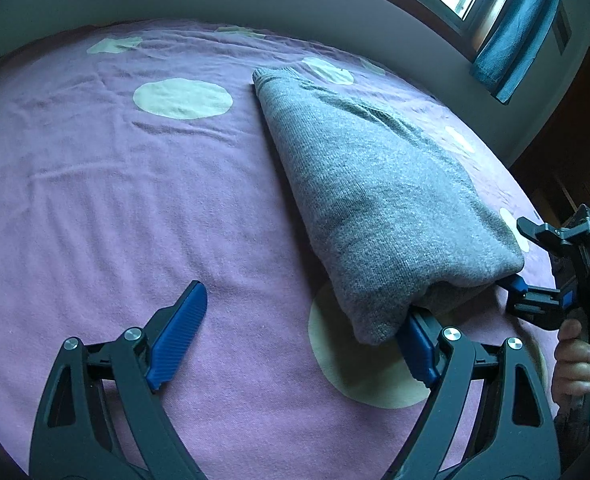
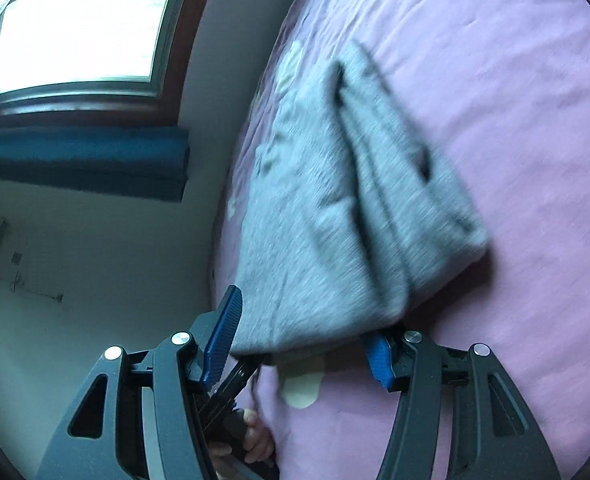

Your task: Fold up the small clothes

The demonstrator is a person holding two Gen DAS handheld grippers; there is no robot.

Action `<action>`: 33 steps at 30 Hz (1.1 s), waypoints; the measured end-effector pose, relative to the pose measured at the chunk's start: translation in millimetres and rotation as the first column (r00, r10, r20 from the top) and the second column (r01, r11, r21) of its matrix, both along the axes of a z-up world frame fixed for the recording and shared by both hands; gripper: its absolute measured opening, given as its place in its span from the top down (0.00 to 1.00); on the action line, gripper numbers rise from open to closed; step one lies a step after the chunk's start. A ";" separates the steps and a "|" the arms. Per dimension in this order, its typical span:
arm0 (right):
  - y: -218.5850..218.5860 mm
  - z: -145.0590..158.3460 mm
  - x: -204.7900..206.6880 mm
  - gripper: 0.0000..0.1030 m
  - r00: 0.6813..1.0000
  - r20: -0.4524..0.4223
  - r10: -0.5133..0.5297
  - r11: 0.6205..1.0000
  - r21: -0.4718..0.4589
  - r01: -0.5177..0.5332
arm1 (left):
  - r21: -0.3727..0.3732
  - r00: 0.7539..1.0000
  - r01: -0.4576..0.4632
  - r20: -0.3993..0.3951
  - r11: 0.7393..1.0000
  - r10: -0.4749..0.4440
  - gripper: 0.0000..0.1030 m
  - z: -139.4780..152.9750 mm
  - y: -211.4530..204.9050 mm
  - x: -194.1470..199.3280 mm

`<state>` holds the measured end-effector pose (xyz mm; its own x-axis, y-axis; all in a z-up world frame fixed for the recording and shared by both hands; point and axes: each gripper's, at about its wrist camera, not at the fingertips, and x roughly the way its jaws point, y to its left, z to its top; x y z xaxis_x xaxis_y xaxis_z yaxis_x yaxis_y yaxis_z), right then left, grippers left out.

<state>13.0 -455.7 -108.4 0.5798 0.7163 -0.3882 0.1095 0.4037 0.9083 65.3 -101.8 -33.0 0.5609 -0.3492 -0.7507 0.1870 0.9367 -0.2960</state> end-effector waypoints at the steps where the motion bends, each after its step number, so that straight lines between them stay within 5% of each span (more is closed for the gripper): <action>1: -2.0 -0.9 1.9 0.46 1.000 0.002 -0.001 1.000 -0.004 0.001 | 0.001 1.000 0.000 0.000 1.000 0.000 0.16 -0.2 0.3 1.0; 3: 1.0 1.2 8.7 0.50 1.000 0.006 0.005 0.999 -0.041 -0.005 | 0.001 1.000 0.000 0.000 1.000 0.000 0.16 -0.3 0.2 0.9; 7: 8.4 18.1 33.2 0.85 0.999 0.044 0.023 0.984 -0.179 -0.015 | 0.015 1.000 0.000 -0.001 1.000 0.000 0.16 -0.6 -1.5 0.1; 10: 5.7 39.6 41.7 0.90 0.994 0.106 0.033 0.970 -0.241 -0.007 | 0.043 1.000 0.001 0.007 0.999 -0.002 0.16 1.8 -5.0 -0.4; 14: -3.1 58.9 39.7 0.92 0.986 0.158 0.060 0.949 -0.314 -0.007 | -0.031 0.998 0.040 0.039 0.999 -0.039 0.19 15.1 -1.1 -12.5; 18: -4.9 35.2 41.5 0.92 0.992 0.094 0.087 0.932 -0.359 -0.048 | -0.126 0.990 0.073 0.125 0.989 -0.057 0.19 45.3 9.1 -24.7; 21: -1.1 16.9 44.7 0.92 0.992 0.055 0.113 0.931 -0.355 -0.086 | -0.104 0.993 0.062 0.109 0.993 -0.051 0.19 46.5 1.7 -7.8; 26: -8.9 9.8 45.3 0.92 0.988 0.044 0.145 0.943 -0.307 -0.125 | 0.006 0.999 0.037 0.009 0.999 -0.037 0.19 3.7 -15.7 23.3; 29: -17.9 12.7 49.5 0.89 0.985 0.042 0.168 0.951 -0.268 -0.151 | -0.026 0.999 0.032 0.008 0.999 -0.032 0.19 2.2 -12.2 22.9; 33: -24.6 29.4 74.0 0.63 0.982 0.084 0.167 0.951 -0.275 -0.138 | -0.030 0.999 0.032 0.003 0.999 -0.032 0.19 -2.3 -9.2 24.0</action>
